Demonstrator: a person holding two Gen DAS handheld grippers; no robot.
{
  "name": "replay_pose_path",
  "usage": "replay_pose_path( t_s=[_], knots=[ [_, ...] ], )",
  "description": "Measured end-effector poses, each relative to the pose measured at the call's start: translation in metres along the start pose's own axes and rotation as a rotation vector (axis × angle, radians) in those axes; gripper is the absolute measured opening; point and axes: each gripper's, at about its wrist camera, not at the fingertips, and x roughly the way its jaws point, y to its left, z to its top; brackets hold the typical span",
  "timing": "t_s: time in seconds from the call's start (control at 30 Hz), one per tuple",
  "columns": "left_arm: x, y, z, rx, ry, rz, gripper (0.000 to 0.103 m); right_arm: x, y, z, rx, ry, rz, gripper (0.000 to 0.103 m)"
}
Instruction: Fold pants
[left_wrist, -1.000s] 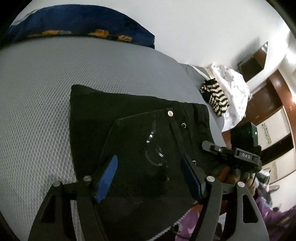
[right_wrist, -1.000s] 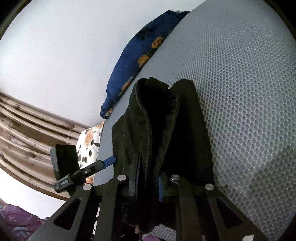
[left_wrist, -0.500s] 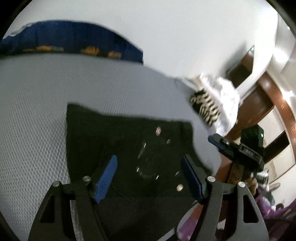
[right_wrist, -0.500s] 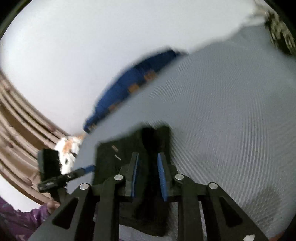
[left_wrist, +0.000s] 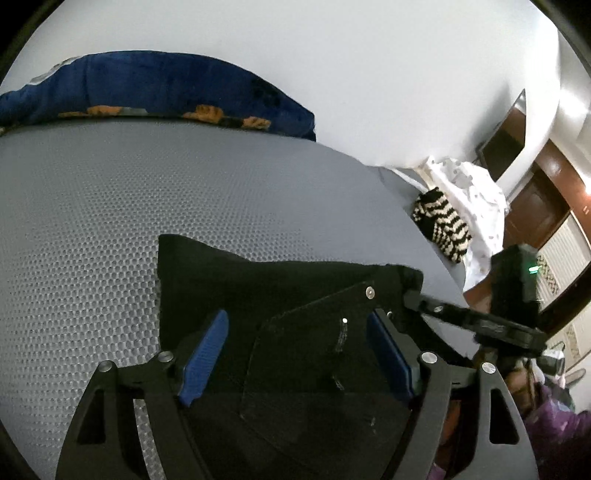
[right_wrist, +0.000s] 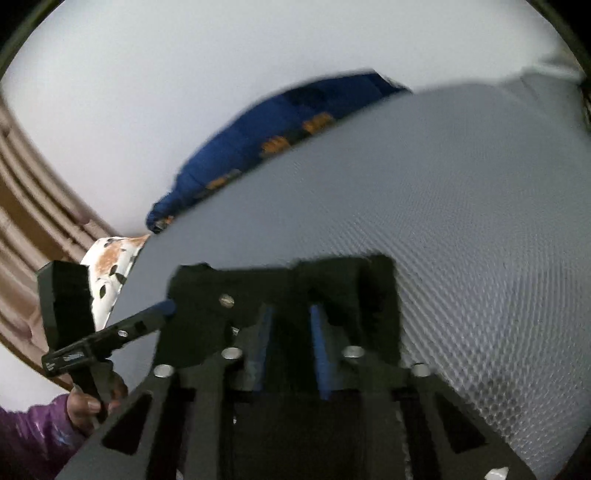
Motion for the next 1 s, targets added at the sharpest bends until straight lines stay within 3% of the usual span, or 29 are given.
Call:
replay_pose_path(
  t_s=[0.07,0.13,0.17,0.33,0.4,0.5,0.63,1.0],
  knots=[
    [0.003,-0.004,-0.002,0.032,0.014,0.023,0.078,0.0,-0.018,0.0,0.117,0.016,0.091,0.0],
    [0.001,-0.014,-0.001,0.07,0.028,0.07,0.078,-0.01,-0.011,-0.001,0.108,-0.011,0.071,0.0],
    [-0.003,-0.02,-0.001,0.087,0.028,0.096,0.078,-0.024,0.003,-0.001,0.044,-0.059,0.049,0.004],
    [-0.025,-0.036,-0.003,0.126,-0.018,0.234,0.078,-0.07,0.058,-0.01,-0.099,-0.17,-0.044,0.043],
    [-0.033,-0.04,-0.004,0.139,-0.043,0.288,0.079,-0.08,0.078,-0.016,-0.135,-0.188,-0.093,0.05],
    [-0.042,-0.046,-0.004,0.175,-0.063,0.38,0.083,-0.086,0.104,-0.026,-0.2,-0.204,-0.148,0.051],
    [-0.049,-0.052,-0.006,0.215,-0.073,0.433,0.083,-0.086,0.124,-0.039,-0.244,-0.202,-0.175,0.066],
    [-0.059,-0.048,-0.011,0.222,-0.077,0.469,0.088,-0.081,0.11,-0.047,-0.149,-0.169,-0.17,0.068]
  ],
)
